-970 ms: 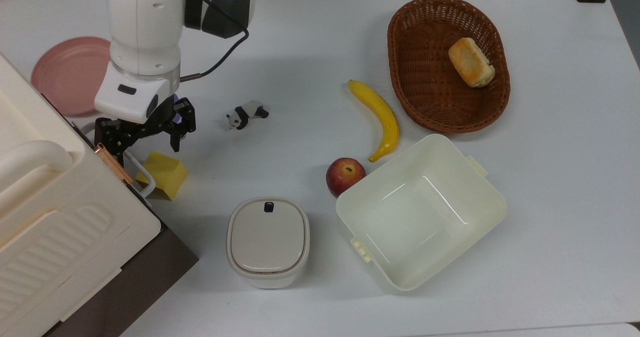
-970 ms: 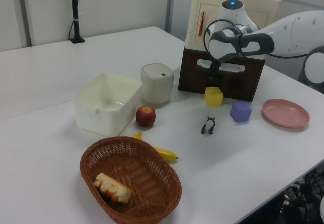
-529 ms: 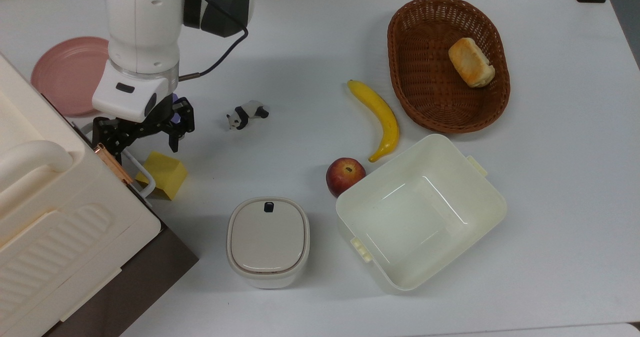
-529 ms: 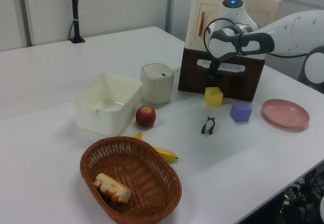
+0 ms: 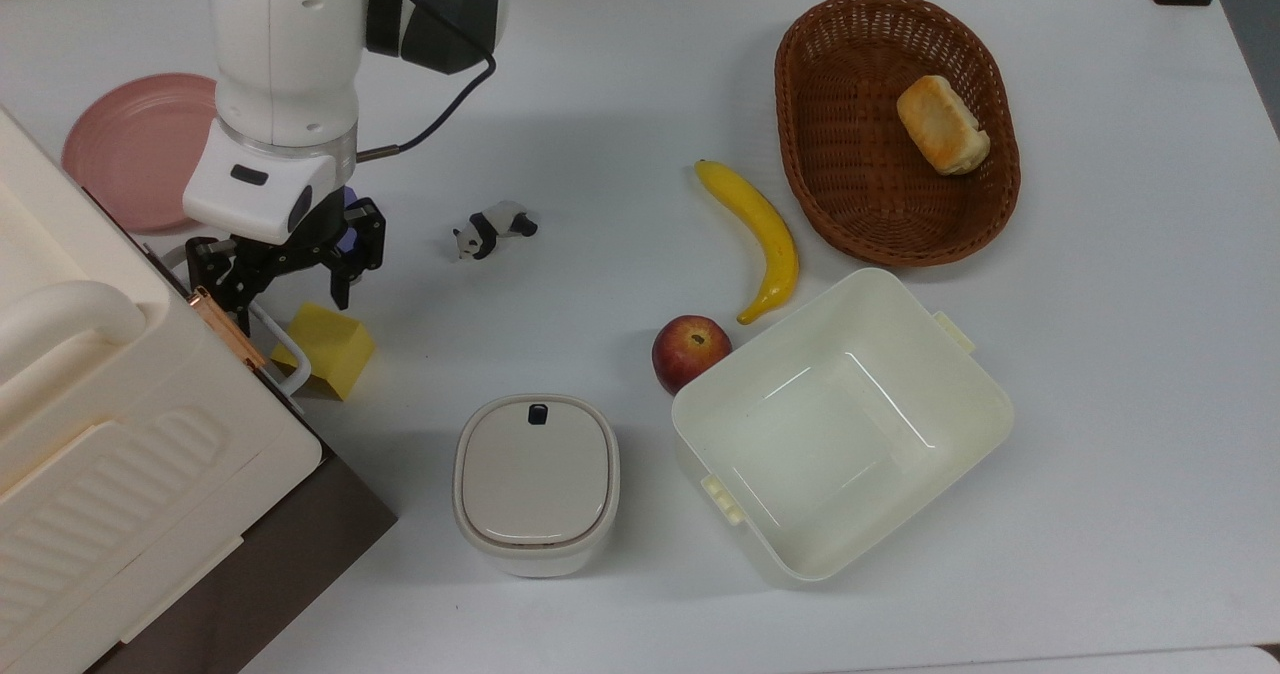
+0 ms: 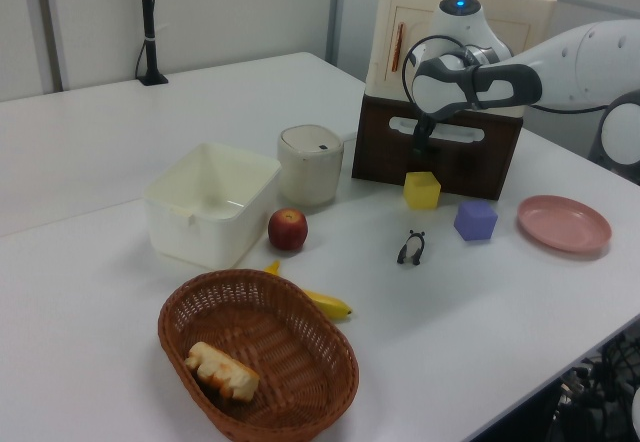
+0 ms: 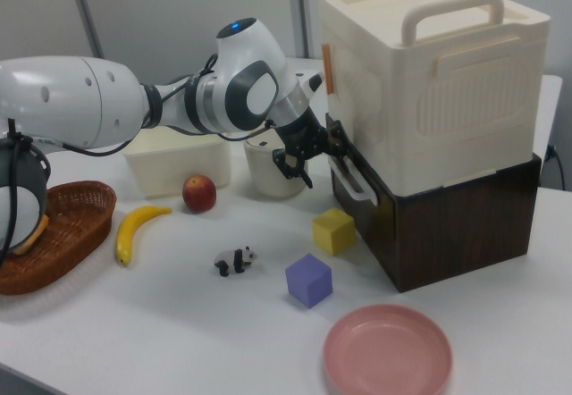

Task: Slide the drawer open
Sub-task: 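Close the gripper on the wooden drawer's handle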

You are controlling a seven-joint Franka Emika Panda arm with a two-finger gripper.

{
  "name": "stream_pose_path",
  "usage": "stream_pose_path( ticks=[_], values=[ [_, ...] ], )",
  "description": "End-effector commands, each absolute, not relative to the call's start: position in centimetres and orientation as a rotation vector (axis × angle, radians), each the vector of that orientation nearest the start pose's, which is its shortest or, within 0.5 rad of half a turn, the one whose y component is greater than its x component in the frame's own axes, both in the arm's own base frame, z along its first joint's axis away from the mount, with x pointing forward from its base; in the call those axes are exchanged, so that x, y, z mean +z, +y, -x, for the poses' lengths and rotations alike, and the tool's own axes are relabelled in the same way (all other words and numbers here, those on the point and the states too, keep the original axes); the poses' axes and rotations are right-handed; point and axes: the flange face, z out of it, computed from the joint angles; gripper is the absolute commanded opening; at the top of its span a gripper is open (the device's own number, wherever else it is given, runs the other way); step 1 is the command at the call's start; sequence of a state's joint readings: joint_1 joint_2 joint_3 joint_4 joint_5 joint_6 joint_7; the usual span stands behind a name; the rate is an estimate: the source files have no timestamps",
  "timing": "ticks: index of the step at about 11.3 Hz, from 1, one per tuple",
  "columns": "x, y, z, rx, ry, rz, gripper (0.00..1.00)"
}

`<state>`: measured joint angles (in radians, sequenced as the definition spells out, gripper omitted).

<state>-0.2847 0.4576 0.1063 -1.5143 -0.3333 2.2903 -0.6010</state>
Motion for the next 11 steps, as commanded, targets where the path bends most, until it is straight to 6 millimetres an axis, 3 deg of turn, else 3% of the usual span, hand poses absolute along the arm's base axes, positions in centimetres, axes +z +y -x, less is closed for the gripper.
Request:
stream_pose_path(
  ticks=[1,2,7,11],
  values=[
    [43.48,-14.74,-70.53,-0.406,-0.971,3.323,0.56],
    [43.28,-14.74,-70.57,-0.404,-0.972,3.322,0.47],
    [43.29,-14.73,-70.58,-0.408,-0.969,3.320,0.44],
    [43.29,-14.54,-70.62,-0.409,-0.975,3.318,0.24]
  ],
)
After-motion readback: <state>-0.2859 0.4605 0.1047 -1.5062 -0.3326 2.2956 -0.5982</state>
